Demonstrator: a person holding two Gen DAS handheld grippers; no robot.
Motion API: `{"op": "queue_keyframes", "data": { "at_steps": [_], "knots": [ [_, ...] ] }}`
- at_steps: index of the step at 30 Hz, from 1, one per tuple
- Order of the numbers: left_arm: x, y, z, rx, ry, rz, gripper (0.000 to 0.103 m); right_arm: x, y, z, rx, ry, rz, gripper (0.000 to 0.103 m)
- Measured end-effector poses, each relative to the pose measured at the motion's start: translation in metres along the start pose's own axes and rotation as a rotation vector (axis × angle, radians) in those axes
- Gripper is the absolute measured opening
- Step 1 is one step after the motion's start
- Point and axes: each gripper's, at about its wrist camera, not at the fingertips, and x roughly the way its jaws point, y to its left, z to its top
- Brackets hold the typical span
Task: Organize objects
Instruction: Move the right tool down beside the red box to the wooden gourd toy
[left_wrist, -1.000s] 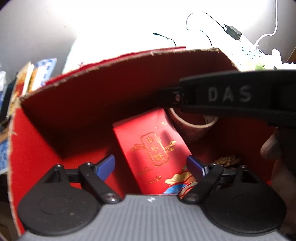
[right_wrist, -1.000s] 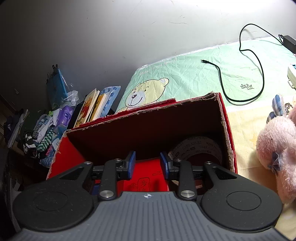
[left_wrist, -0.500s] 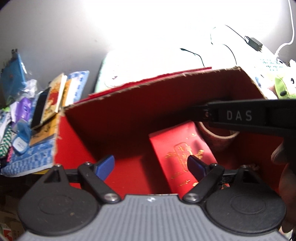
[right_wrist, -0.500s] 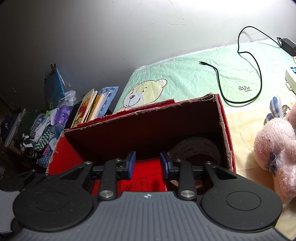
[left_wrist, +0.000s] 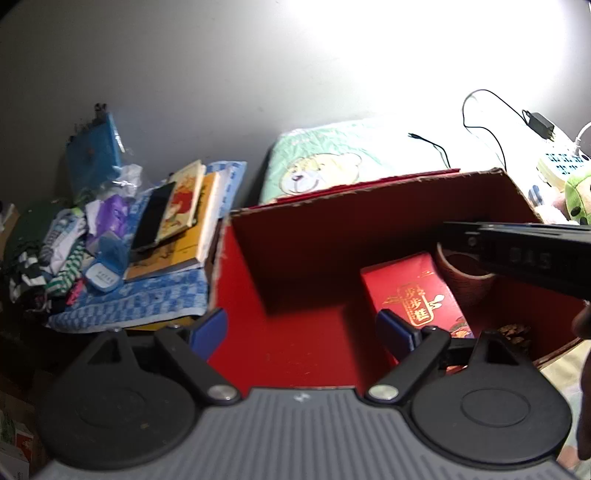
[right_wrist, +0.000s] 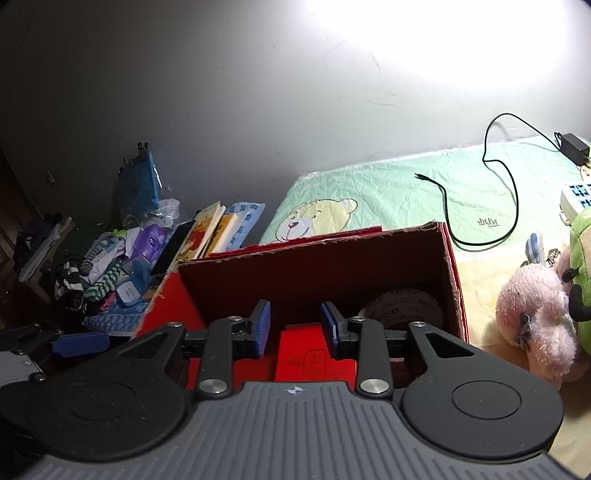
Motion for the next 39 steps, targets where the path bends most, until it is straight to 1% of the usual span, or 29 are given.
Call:
{"op": "queue_keyframes", "data": {
  "at_steps": [4, 8, 13, 17, 24, 28, 33, 36, 39],
  "knots": [
    [-0.015, 0.015, -0.011, -0.022, -0.015, 0.038, 0.09, -0.02, 0.009, -0.008, -0.005, -0.043, 0.046, 0.033],
    [-0.023, 0.034, -0.025, -0.056, -0.006, 0.052, 0.09, -0.035, 0.013, -0.019, -0.002, -0.056, 0.103, 0.033],
    [-0.029, 0.055, -0.043, -0.092, 0.012, 0.037, 0.09, -0.042, 0.018, -0.036, 0.011, -0.028, 0.153, 0.033],
    [-0.028, 0.06, -0.054, -0.1, 0.03, 0.024, 0.09, -0.045, 0.022, -0.051, 0.031, -0.006, 0.185, 0.033],
    [-0.03, 0.052, -0.068, -0.074, 0.041, -0.057, 0.089, -0.053, 0.027, -0.071, 0.028, 0.005, 0.228, 0.033],
    [-0.028, 0.052, -0.077, -0.069, 0.056, -0.112, 0.089, -0.055, 0.027, -0.083, 0.029, 0.021, 0.224, 0.033],
    [-0.017, 0.047, -0.084, -0.063, 0.106, -0.126, 0.086, -0.05, 0.023, -0.096, 0.067, 0.078, 0.208, 0.033],
    [-0.015, 0.042, -0.087, -0.052, 0.119, -0.165, 0.086, -0.047, 0.023, -0.104, 0.076, 0.119, 0.204, 0.033],
    [-0.015, 0.034, -0.092, -0.03, 0.124, -0.202, 0.086, -0.04, 0.016, -0.11, 0.131, 0.169, 0.207, 0.033]
  ]
}}
